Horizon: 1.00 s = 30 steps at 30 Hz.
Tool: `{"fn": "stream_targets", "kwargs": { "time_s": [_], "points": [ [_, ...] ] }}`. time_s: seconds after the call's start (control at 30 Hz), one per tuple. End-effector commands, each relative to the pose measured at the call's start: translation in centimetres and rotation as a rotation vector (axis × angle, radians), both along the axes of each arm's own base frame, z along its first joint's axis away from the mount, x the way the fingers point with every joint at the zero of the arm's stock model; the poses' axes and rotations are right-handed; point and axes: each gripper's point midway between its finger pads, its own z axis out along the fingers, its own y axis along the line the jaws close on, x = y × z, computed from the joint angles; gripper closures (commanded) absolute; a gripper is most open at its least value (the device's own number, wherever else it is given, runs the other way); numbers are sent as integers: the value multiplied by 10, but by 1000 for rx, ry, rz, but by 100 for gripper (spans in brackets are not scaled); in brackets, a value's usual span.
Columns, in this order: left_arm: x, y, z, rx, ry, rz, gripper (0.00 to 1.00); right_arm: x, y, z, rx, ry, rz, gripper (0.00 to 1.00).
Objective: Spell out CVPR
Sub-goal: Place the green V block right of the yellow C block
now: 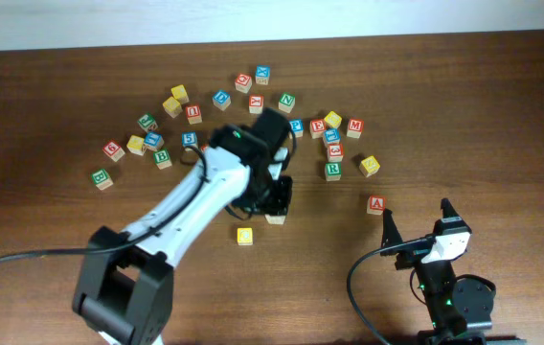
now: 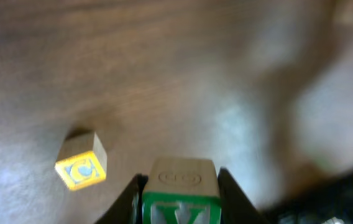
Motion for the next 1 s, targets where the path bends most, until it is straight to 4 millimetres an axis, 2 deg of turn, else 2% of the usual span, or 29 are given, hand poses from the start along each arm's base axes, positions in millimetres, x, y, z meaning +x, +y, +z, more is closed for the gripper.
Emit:
{"fn": "stream_targets", "kwargs": {
  "time_s": [0.0, 0.1, 0.2, 0.3, 0.97],
  "points": [
    [-2, 25, -34, 196, -77, 207, 77, 0, -3, -2, 7, 5, -12, 2],
    [-8, 17, -56, 182, -109, 225, 78, 0, -3, -2, 7, 5, -12, 2],
    [-11, 9, -64, 168, -139, 204, 77, 0, -3, -2, 7, 5, -12, 2],
    [-12, 15, -67, 218, -172, 239, 77, 0, -3, -2, 7, 5, -12, 2],
    [-20, 24, -72, 255, -148, 240, 76, 0, -3, -2, 7, 5, -12, 2]
  ]
}}
